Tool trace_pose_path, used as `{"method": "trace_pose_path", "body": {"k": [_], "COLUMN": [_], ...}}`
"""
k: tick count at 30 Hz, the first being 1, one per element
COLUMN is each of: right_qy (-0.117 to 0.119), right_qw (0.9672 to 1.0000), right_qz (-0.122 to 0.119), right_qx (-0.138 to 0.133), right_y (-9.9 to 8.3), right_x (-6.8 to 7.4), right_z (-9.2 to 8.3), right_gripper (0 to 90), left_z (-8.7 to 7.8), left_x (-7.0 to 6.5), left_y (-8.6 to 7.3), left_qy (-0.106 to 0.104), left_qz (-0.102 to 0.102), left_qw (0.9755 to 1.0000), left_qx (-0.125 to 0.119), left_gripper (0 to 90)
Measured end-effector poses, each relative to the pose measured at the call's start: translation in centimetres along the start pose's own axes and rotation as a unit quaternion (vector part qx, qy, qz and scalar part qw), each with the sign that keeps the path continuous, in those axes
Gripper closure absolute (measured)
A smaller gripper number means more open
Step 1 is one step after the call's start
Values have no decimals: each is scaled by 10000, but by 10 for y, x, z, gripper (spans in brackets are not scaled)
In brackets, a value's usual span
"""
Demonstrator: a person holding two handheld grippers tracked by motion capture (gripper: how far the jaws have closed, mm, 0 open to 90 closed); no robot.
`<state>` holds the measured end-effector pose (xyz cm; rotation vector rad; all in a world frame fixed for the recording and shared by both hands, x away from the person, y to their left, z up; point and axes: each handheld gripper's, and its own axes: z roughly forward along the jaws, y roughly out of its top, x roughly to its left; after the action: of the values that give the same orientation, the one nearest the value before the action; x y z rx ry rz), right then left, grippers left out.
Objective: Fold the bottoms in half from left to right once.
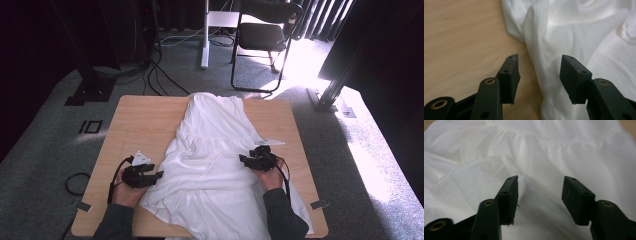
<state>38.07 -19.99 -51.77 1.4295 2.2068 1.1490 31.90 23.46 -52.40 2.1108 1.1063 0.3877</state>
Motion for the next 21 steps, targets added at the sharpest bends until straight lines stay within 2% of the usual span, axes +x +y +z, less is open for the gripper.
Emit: {"method": "trace_pose_path", "body": {"k": [1,2,3,4,5,6,7,8,10,11,12,13,14,15,16,17,18,19,20,21], "right_qy": [0,103,199,90,90,93,93,107,77,77,71,102,123,123,70,70,56,56,-31,-70], "right_qw": [10000,9999,9993,9988,9988,9989,9989,9990,9989,9989,9990,9989,9984,9984,9976,9976,9967,9967,9960,9958], "right_qz": [0,-8,-227,-420,-420,-446,-446,-422,-417,-417,-366,-294,-163,-163,-135,-135,-122,-122,-140,-100], "right_qx": [0,112,219,214,214,116,116,-39,-183,-183,-260,-346,-527,-527,-669,-669,-806,-806,-884,-912], "right_y": [0,-2,-6,-12,-12,-18,-18,-25,-35,-35,-39,-45,-56,-56,-67,-67,-79,-79,-91,-97], "right_x": [0,1,4,7,7,7,7,5,2,2,0,-3,-9,-9,-13,-13,-16,-16,-17,-18], "right_z": [0,2,0,-9,-9,-23,-23,-40,-59,-59,-68,-78,-97,-97,-116,-116,-132,-132,-146,-153], "right_gripper": [489,598,781,878,878,885,885,885,885,885,885,884,884,884,882,882,876,876,875,875], "left_z": [0,-6,-9,-14,-14,-17,-17,-18,-18,-18,-18,-18,-20,-20,-25,-25,-27,-29,-34,-34], "left_x": [0,-3,-5,-7,-7,-10,-10,-11,-19,-19,-21,-23,-24,-24,-25,-25,-27,-29,-32,-32], "left_y": [0,-9,-14,-22,-22,-30,-30,-34,-44,-44,-46,-48,-49,-49,-47,-47,-46,-45,-43,-43], "left_qy": [0,-112,-137,-210,-210,-240,-240,-295,-296,-296,-269,-285,-380,-380,-479,-479,-508,-528,-593,-593], "left_qz": [0,-11,-40,-59,-59,-142,-142,-199,-88,-88,-52,-14,-35,-35,7,7,41,72,85,85], "left_qw": [10000,9999,9999,9998,9998,9996,9996,9993,9993,9993,9992,9992,9989,9989,9987,9987,9986,9985,9982,9982], "left_qx": [0,-6,-16,26,26,47,47,59,222,222,284,275,256,256,169,169,149,91,17,17], "left_gripper": [502,502,497,496,496,497,497,498,542,583,583,662,797,848,884,889,891,891,894,893]}}
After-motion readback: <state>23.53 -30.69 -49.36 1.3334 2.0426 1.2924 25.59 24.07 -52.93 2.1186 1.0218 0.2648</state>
